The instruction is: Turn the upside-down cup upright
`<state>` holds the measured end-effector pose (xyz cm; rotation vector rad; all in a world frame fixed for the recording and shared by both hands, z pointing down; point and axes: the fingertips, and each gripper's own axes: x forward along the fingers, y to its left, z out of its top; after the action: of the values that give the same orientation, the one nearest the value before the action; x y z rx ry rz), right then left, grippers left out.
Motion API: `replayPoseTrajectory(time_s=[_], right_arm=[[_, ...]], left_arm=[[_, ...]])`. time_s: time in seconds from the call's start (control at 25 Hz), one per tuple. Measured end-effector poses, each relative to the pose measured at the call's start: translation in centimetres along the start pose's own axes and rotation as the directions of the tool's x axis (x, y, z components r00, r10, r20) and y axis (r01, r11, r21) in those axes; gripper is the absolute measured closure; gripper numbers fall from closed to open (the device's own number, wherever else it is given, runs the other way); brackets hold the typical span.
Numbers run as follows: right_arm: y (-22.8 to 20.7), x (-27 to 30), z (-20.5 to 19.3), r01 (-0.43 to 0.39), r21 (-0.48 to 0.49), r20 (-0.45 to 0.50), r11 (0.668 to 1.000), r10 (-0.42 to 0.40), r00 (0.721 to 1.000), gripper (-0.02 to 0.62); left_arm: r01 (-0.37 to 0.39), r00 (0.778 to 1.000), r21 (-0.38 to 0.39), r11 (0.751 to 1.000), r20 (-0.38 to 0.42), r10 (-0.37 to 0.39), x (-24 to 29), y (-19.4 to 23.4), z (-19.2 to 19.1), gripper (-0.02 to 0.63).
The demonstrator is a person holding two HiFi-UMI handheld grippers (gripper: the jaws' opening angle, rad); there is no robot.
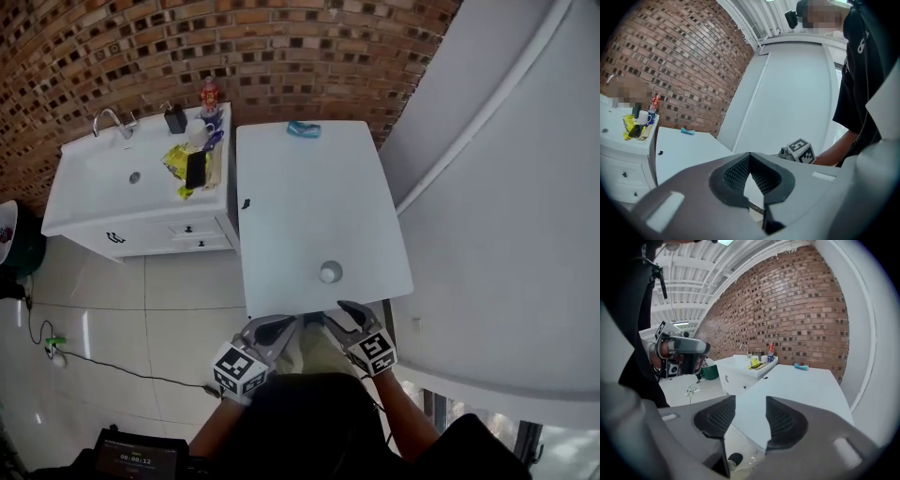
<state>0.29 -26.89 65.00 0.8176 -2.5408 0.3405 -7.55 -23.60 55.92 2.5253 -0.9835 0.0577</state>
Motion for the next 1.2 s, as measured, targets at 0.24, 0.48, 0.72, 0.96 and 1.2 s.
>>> replayPoseTrajectory(time_s=[0.24,0.48,0.72,0.96,1.2], right_arm=[[3.7,-3.8,2.4,0.051,-0.007,0.086,0.999,-0.050,0.995,0.581],[5.9,-7.3,2.7,0.026,-0.016,0.128,1.000,-0.023,0.992,0.603],[8.9,-12.3,2.0,0.018,-0.028,0.185,0.999,-0.013,0.983,0.603],[12.3,-18.1,-2.1,0.007,-0.016,0.195,1.000,-0.004,0.981,0.603],[15.8,-23.3,-4.8,-0.002,0.013,0.221,1.000,-0.001,0.975,0.603]], left_arm=[[0.030,0.999,0.014,0.999,0.011,-0.030,-1.8,-2.1,-0.9,0.592],[0.022,1.000,0.022,1.000,0.008,-0.022,-2.6,-5.7,-1.8,0.592],[-0.007,1.000,0.015,1.000,0.007,0.007,-3.9,-10.7,-4.0,0.592],[0.015,1.000,0.042,0.999,-0.028,-0.014,-4.9,-18.4,-7.8,0.592],[0.026,0.998,0.073,0.997,-0.050,-0.023,-6.8,-24.3,-10.0,0.592]])
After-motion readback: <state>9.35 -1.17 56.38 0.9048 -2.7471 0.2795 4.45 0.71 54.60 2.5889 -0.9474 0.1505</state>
